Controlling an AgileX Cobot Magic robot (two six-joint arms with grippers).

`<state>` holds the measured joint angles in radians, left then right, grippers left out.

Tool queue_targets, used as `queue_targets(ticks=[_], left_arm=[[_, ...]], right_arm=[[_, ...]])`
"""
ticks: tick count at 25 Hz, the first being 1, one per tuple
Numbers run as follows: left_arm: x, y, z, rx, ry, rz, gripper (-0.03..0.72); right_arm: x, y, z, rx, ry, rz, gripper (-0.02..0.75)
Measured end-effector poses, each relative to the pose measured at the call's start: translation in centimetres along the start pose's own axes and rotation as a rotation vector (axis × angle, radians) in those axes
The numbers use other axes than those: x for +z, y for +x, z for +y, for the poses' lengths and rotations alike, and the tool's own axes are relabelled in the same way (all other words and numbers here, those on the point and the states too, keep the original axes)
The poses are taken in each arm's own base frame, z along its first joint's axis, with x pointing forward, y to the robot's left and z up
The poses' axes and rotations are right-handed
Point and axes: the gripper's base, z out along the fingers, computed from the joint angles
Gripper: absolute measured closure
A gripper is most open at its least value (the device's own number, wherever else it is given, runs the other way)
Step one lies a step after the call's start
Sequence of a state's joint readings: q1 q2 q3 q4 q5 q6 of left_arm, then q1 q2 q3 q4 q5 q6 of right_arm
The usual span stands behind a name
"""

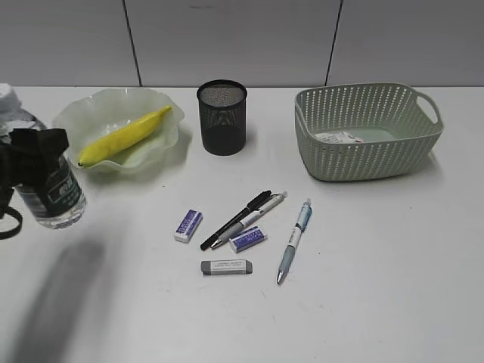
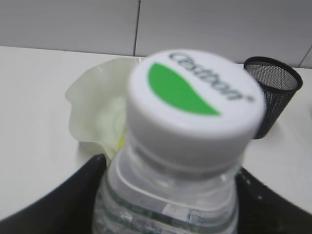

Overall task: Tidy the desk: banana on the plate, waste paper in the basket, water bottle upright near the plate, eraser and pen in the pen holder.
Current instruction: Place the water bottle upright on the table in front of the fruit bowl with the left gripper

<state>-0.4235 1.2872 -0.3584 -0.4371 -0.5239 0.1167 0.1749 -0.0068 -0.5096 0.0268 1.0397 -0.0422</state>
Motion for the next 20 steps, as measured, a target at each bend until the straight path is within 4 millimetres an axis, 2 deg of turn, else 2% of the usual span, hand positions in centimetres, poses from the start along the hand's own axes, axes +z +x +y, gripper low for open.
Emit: queue_targets(ticks=[6, 12, 15, 20], left_arm=[[2.6, 2.1, -0.6, 0.084, 0.066, -0.005, 0.183], [4.7, 4.3, -0.3, 0.116, 0.05, -0.018, 0.183], [5.1, 5.2, -0.1, 0.112, 0.042, 0.018, 0.183], [5.1, 5.3, -0.2, 0.078, 0.042, 0.02, 0.183]], right_arm=[[0.0, 0.0, 0.0, 0.0, 0.0, 0.0, 0.239], [0.0, 0.0, 0.0, 0.0, 0.0, 0.0, 0.239], [0.0, 0.0, 0.0, 0.0, 0.0, 0.0, 0.239], [0.0, 0.0, 0.0, 0.0, 0.0, 0.0, 0.239]])
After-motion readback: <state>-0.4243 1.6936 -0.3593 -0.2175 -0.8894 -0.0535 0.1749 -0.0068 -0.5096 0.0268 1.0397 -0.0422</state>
